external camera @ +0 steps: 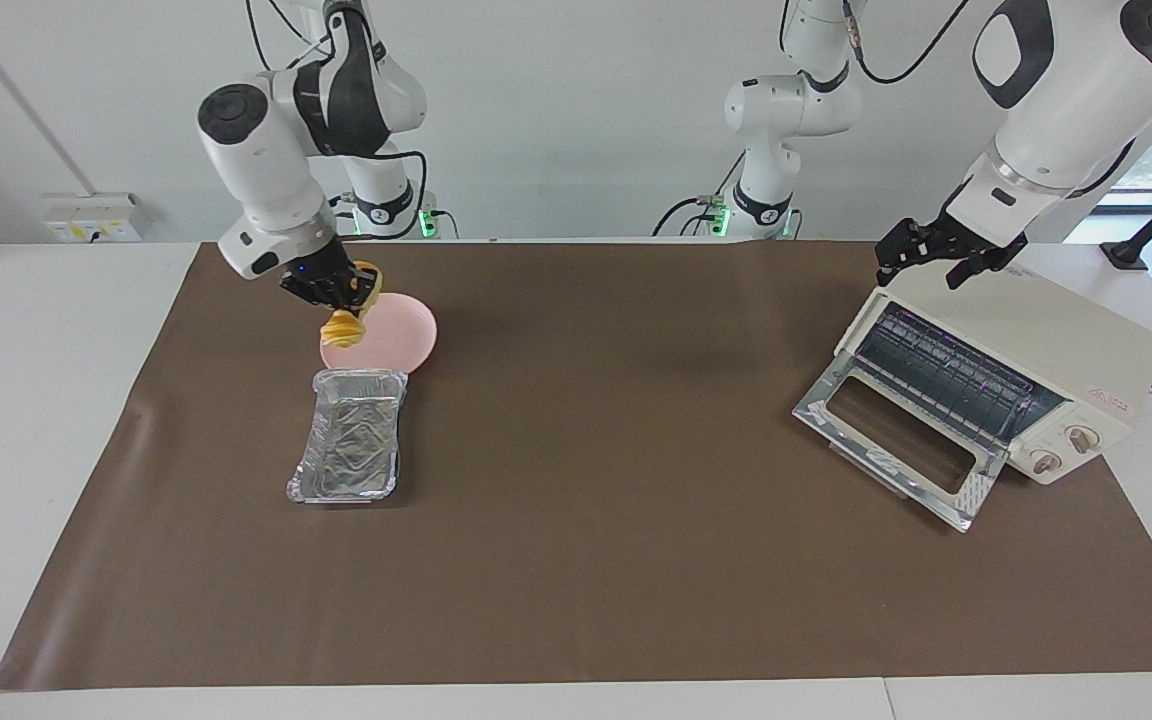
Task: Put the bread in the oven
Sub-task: 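Lift the bread with the right gripper and carry it over the foil tray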
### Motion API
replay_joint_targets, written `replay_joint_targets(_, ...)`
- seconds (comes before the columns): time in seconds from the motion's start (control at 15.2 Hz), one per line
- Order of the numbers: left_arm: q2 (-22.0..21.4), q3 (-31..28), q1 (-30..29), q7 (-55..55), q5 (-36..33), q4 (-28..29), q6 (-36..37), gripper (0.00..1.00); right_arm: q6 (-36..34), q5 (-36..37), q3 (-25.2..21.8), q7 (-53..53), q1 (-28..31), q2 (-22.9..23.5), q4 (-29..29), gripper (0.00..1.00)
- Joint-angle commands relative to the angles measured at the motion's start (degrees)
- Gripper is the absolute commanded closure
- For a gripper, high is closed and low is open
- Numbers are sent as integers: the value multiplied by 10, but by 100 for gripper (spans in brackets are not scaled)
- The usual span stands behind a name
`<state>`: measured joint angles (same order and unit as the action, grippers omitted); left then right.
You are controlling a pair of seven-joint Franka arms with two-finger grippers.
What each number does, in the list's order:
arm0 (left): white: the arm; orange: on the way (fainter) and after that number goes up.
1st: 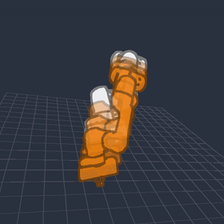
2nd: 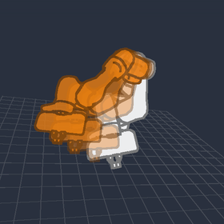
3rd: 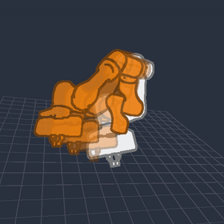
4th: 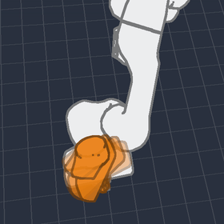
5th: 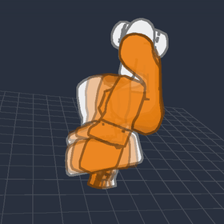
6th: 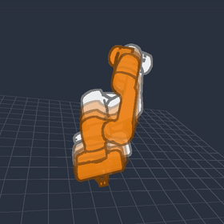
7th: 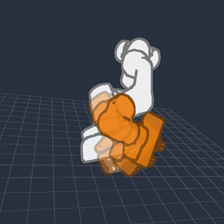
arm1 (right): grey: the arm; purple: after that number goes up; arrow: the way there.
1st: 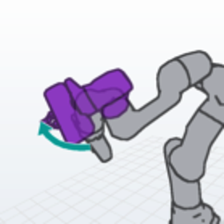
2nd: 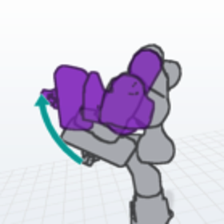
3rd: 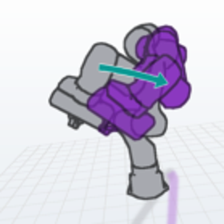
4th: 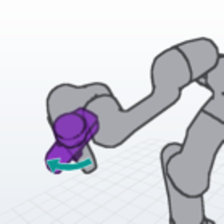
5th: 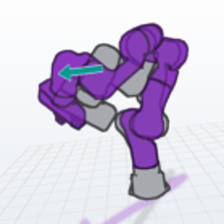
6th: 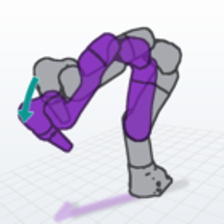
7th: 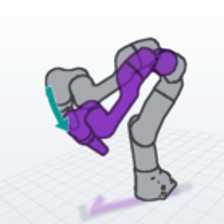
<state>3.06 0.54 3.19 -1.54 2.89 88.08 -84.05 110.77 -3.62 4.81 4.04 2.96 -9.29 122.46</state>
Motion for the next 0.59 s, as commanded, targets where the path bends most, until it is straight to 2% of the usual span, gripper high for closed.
replay_joint_targets(0.0, -6, 3, -6, 1, -3, 0, -3, 0, -13, -7, 2, -43, 26, 93, -106, 100)
replay_joint_targets(0.13, -6, 3, -6, 1, -3, 0, -3, 0, 1, -7, 2, -43, 25, 148, -158, 100)
replay_joint_targets(0.2, -6, 3, -6, 1, -3, 0, -3, 0, 28, -7, 2, -43, 24, 170, -166, 100)
replay_joint_targets(0.33, -6, 3, -6, 1, -3, 0, -3, 0, 84, -5, 2, -42, 19, 198, -162, 100)
replay_joint_targets(0.53, -6, 3, -6, 1, -3, 0, -3, 0, 107, -6, 6, -37, 10, 231, -159, 100)
